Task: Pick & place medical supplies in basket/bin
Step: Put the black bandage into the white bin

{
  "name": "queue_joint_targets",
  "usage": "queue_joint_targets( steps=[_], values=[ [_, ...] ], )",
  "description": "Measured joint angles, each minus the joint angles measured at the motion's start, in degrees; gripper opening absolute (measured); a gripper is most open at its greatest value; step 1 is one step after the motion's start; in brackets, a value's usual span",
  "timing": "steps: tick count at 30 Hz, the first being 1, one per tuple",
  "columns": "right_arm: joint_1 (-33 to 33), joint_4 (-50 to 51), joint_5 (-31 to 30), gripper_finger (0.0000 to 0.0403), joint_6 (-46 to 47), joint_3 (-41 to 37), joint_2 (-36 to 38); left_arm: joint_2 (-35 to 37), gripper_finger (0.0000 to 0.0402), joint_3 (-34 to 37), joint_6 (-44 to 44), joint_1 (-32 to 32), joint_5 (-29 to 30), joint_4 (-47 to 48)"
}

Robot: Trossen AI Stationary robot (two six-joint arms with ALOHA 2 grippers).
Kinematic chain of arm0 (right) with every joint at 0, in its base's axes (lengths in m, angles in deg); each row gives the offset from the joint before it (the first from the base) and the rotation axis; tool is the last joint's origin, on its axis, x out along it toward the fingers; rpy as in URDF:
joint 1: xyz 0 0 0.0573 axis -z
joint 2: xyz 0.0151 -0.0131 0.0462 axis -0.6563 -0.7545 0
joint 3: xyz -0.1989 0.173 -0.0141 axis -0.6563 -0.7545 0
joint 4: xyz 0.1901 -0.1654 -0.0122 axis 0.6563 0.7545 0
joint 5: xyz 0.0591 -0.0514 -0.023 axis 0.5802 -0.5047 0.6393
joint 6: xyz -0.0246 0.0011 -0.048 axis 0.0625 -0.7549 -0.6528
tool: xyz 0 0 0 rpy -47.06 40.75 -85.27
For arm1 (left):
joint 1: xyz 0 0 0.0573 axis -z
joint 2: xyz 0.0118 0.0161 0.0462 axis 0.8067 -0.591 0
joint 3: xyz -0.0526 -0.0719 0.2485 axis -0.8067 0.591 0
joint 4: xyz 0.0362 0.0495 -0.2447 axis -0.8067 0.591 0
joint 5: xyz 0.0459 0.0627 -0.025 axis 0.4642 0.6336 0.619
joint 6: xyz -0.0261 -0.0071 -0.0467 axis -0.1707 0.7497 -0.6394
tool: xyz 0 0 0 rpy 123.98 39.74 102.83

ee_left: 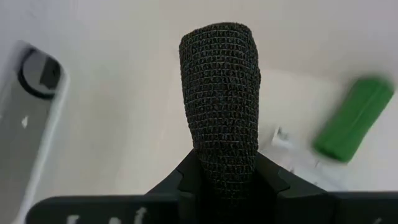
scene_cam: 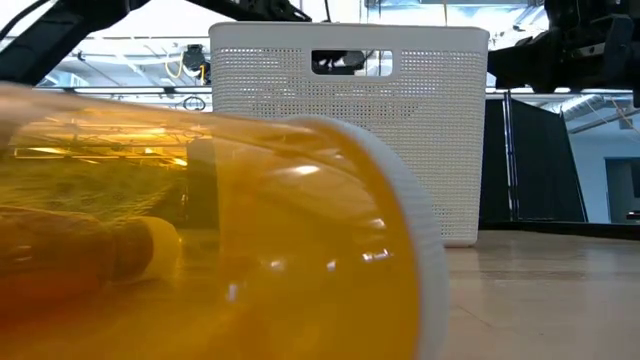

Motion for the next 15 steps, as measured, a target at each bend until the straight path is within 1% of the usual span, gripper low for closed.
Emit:
queue_joint_targets(
  steps=[2,6,9,12,15],
  values=[
    [0.00,0.36,0.00,0.0000,0.30,0.00,-0.05,-0.77,0.0075,0.00,1.95,0.28,1.21,0.69],
    [0.00,0.63,0.00,0.0000,1.34,0.00,-0.11,-1.36,0.0078,0.13,6.64,1.05,1.76,1.15],
    [0.00,1.09,0.07,0.0000,1.42,0.00,-0.15,-1.67,0.0073,0.24,10.88,1.82,4.04,2.36],
    [0.00,1.57,0.07,0.0000,1.65,0.00,-0.28,-1.62,0.0074,0.24,16.94,2.85,6.77,2.24],
    [0.00,1.48,0.04,0.0000,2.37,0.00,-0.31,-1.62,0.0078,0.24,23.23,3.36,8.98,4.14]
  ],
)
